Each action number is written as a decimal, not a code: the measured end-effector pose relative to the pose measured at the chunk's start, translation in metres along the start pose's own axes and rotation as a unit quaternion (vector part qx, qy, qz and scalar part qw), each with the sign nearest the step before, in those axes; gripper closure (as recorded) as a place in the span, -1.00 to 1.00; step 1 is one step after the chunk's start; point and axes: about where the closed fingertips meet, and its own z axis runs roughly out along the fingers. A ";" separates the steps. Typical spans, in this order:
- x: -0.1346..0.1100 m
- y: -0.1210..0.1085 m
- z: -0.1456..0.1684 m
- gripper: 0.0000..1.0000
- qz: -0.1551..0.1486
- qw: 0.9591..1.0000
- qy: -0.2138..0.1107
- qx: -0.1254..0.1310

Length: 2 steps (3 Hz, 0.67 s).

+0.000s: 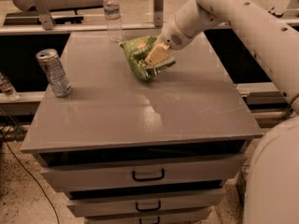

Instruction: Move green jalapeno chip bag near redbull can

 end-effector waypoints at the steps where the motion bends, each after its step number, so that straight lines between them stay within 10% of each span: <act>1: -0.057 0.032 0.045 1.00 -0.069 0.996 -0.020 -0.051; 2: -0.089 0.050 0.062 1.00 -0.102 0.991 -0.038 -0.076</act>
Offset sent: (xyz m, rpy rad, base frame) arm -0.0216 0.1589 0.0115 0.0397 -0.0454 0.3567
